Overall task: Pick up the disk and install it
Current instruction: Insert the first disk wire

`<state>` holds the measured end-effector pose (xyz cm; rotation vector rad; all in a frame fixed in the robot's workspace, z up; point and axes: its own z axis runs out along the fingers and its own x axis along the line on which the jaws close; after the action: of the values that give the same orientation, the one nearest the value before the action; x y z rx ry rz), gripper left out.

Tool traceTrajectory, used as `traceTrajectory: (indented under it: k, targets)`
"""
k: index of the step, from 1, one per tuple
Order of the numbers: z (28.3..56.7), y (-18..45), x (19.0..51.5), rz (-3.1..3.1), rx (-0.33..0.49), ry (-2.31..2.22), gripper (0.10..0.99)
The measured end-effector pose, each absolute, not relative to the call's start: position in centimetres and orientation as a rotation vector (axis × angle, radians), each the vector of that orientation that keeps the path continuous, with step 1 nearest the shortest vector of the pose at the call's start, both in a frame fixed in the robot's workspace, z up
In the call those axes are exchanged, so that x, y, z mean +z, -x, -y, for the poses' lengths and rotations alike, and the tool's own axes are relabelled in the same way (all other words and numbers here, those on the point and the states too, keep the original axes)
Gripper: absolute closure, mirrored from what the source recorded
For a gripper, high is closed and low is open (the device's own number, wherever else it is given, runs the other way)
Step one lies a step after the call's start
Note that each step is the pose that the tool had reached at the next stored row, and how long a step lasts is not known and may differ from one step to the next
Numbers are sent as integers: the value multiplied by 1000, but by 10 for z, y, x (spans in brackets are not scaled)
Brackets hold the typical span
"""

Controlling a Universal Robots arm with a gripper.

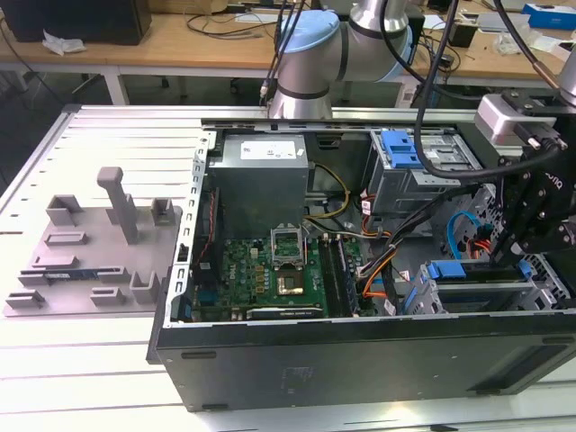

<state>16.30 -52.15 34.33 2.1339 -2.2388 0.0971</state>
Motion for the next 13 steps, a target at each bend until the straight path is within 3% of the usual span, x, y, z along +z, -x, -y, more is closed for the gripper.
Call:
traceTrajectory:
  k: [13]
  targets:
    - [522, -163, 349, 2239, 97, -2134, 918]
